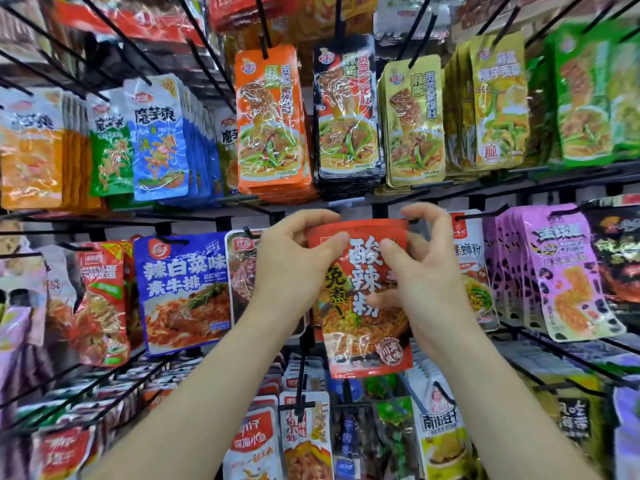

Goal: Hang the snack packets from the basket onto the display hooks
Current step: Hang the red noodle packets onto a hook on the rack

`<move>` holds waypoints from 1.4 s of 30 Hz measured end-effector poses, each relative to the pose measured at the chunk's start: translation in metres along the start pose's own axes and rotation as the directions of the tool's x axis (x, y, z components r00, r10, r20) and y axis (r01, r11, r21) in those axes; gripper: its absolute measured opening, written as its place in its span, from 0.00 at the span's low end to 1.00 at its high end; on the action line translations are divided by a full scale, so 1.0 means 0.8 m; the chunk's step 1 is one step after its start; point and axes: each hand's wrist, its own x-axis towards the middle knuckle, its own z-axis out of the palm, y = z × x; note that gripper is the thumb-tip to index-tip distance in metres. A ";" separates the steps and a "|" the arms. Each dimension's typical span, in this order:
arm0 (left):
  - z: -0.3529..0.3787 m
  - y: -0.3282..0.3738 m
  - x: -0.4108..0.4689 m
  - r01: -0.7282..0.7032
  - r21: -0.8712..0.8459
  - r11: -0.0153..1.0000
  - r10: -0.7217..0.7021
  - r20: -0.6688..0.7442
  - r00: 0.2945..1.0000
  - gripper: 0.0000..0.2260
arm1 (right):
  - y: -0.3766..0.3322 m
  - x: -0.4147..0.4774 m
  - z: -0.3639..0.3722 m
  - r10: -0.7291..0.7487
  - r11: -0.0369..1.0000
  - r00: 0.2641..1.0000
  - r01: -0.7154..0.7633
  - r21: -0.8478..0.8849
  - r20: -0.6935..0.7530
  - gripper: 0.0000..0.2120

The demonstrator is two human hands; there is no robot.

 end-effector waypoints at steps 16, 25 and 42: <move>-0.007 -0.015 0.008 -0.103 0.199 0.975 0.103 0.011 0.995 0.12 | 0.010 -0.003 0.009 -0.062 0.926 0.996 0.080 -0.370 0.059 0.17; -0.009 -0.024 0.012 -0.209 0.554 0.806 0.151 0.150 0.977 0.12 | 0.021 0.012 0.003 0.064 0.913 0.995 -0.027 -0.406 0.080 0.21; -0.009 -0.067 0.000 -0.475 0.878 -0.058 0.146 0.478 0.866 0.41 | 0.063 0.033 -0.012 0.154 0.694 0.980 -0.016 -0.720 0.126 0.34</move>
